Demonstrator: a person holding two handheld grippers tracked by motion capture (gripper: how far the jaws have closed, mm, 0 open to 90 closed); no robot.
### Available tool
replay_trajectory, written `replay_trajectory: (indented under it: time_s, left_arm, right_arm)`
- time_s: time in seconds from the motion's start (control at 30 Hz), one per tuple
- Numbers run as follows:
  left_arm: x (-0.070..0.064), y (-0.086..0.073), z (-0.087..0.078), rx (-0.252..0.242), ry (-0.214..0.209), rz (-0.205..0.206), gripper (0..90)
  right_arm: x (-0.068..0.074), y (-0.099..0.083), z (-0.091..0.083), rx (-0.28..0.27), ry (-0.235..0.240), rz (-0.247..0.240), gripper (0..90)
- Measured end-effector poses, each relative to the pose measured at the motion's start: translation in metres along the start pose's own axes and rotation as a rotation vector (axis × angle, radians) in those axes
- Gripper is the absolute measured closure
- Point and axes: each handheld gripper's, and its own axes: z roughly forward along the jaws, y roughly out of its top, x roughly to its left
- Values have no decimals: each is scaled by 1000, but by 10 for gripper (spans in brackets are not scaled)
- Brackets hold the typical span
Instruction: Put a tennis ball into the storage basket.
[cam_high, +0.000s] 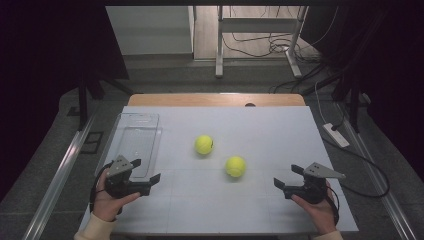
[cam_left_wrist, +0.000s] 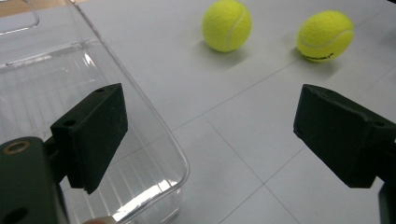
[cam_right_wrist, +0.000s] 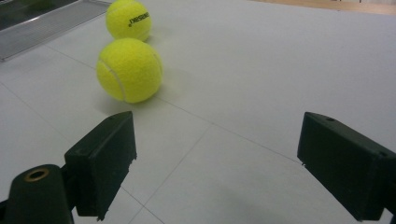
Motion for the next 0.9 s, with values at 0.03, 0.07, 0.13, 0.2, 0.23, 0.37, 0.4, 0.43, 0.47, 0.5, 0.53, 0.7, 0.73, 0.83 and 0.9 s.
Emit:
replay_trajectory:
  time_s: [0.03, 0.07, 0.13, 0.2, 0.23, 0.37, 0.4, 0.43, 0.47, 0.5, 0.53, 0.7, 0.73, 0.83, 0.9]
  left_arm:
    - [0, 1, 0, -1, -2, 1, 112]
    - [0, 2, 1, 0, -4, 1, 113]
    - [-2, 4, 3, 4, -10, 6, 114]
    - [-4, 6, 4, 6, -17, 12, 114]
    - [-5, 6, 5, 9, -18, 19, 114]
    - [-6, 9, 5, 11, -19, 24, 114]
    - [-6, 10, 5, 9, -18, 24, 114]
    - [-6, 10, 6, 11, -20, 24, 114]
    - [-7, 11, 6, 12, -21, 27, 115]
    - [-7, 11, 7, 15, -21, 30, 115]
    - [-8, 10, 7, 16, -22, 29, 114]
    - [-9, 13, 9, 19, -28, 39, 115]
    - [-10, 14, 10, 18, -28, 44, 115]
    - [-10, 16, 10, 16, -32, 45, 116]
    - [-11, 17, 11, 16, -36, 45, 116]
  right_arm:
    - [0, 0, 0, 0, -2, 2, 116]
    - [0, -1, -1, 0, -4, 3, 116]
    - [0, -1, -2, 0, -7, 3, 116]
    - [-1, -1, -2, -1, -10, 4, 117]
    - [-1, -2, -2, -2, -11, 4, 117]
    - [-2, -1, -2, 1, -12, 5, 117]
    - [-2, -1, -1, 1, -11, 4, 117]
    - [-1, -1, 0, 1, -9, 2, 117]
    - [-1, -1, 0, 3, -7, 1, 116]
    - [-1, -2, 0, 0, -3, 1, 116]
    - [-1, -2, 0, -1, -2, 0, 116]
    - [0, -1, 0, -4, -2, 2, 117]
    - [0, -1, 0, -4, -3, 1, 117]
    - [0, -1, 0, -3, -3, 4, 117]
    - [0, -1, 0, -2, -2, 3, 117]
